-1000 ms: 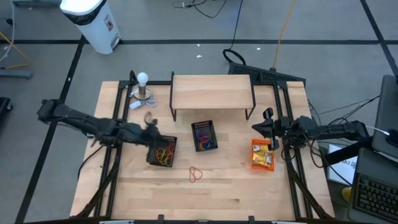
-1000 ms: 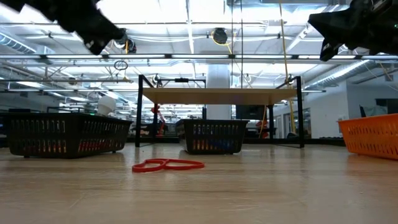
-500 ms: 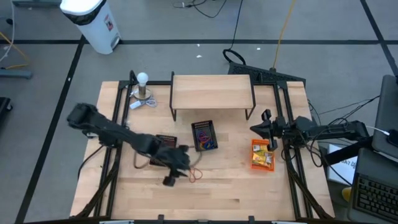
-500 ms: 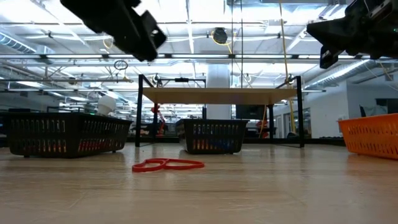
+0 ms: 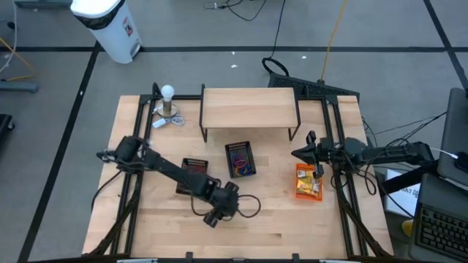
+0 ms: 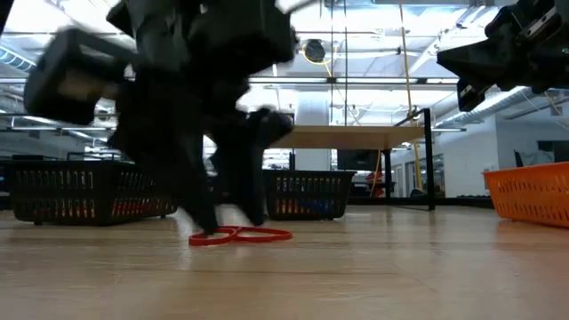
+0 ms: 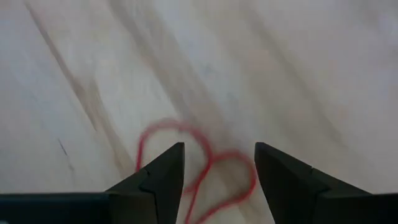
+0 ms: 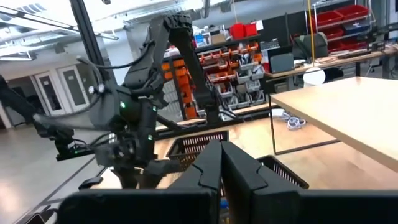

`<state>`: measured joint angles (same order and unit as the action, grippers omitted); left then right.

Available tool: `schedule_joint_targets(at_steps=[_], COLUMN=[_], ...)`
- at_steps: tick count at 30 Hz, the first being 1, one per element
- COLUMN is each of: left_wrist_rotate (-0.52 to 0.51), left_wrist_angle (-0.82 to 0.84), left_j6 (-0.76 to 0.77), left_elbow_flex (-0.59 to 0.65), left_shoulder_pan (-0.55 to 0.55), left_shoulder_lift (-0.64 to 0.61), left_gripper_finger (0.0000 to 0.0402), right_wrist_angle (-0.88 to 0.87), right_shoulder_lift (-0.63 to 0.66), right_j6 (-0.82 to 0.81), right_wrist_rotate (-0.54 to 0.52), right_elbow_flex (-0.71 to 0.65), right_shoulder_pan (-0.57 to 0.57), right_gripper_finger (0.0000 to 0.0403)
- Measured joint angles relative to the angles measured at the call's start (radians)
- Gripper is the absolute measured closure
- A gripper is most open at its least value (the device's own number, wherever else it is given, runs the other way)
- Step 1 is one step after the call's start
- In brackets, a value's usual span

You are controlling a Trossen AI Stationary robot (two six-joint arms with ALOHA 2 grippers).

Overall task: Pick & Place Office Desk Supplies
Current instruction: Put the red rubber band into the left black bin

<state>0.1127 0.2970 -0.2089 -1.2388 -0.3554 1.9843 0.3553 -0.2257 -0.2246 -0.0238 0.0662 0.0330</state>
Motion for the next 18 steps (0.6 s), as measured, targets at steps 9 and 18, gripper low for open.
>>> schedule_joint_targets(at_steps=[9,18], left_wrist_rotate=[0.037,0.082], left_wrist_angle=[0.057,0.043], left_j6=[-0.003,-0.005], left_elbow_flex=[-0.004,-0.004], left_shoulder_pan=[0.033,0.056], left_shoulder_lift=[0.033,0.071], left_gripper_finger=[0.0208,0.0325], right_wrist_angle=[-0.003,-0.003], right_shoulder_lift=[0.0,0.0], right_j6=[-0.011,-0.01], right_wrist_rotate=[0.0,-0.001], right_elbow_flex=[0.0,0.0], right_shoulder_pan=[0.0,0.0], right_gripper_finger=[0.0403,0.0403])
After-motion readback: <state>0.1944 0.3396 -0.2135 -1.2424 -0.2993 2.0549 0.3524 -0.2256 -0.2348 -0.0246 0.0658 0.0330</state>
